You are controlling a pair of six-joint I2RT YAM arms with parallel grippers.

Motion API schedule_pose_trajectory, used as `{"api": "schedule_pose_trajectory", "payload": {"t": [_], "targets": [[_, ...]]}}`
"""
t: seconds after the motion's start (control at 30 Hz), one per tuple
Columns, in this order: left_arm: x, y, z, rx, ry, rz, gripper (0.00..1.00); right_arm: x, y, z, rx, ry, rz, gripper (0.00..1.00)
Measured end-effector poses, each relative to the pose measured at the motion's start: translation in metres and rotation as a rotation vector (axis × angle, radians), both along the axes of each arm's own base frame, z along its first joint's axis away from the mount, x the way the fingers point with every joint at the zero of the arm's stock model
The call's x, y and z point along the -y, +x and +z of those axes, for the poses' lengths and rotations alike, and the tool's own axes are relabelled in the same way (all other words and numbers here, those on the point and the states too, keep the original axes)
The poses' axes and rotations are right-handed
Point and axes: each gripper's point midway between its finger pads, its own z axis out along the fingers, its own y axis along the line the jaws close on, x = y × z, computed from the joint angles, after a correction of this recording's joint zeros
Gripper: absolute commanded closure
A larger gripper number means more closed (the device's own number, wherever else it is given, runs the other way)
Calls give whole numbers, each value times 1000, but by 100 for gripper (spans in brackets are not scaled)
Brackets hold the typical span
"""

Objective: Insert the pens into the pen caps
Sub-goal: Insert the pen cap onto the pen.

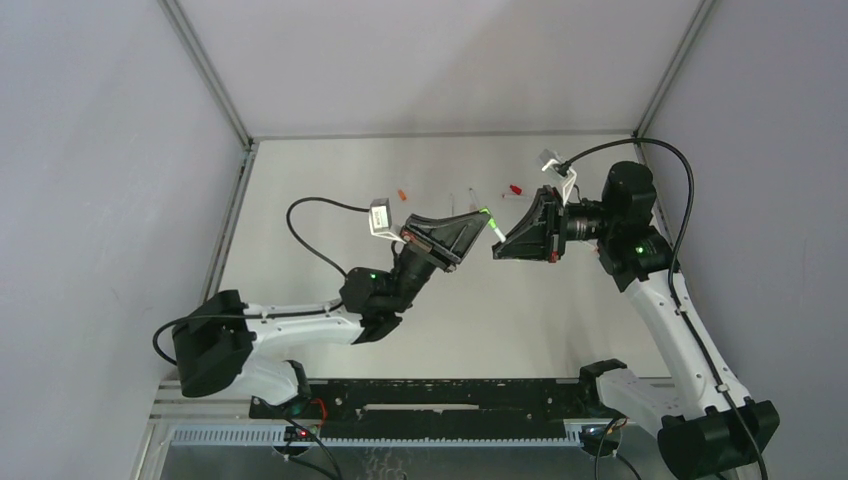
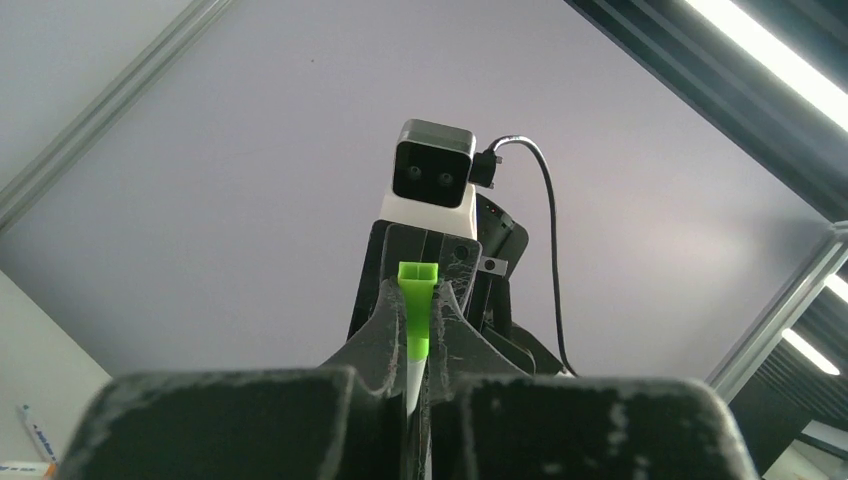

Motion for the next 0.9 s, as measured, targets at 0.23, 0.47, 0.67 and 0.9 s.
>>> {"api": "schedule_pose_trajectory", "payload": {"t": [0.23, 0.47, 0.67, 0.9], "targets": [[9, 2, -3, -74, 25, 38, 100, 6, 2, 0, -3, 3, -1, 100], [15, 20, -34, -157, 175, 168, 100, 10, 21, -28, -74, -65, -142, 100], [19, 24, -53, -169, 274, 229, 100, 13, 24, -48, -135, -69, -154, 100], [14, -7, -63, -135, 265, 136, 55, 5, 14, -48, -28, -62, -92, 100]]}}
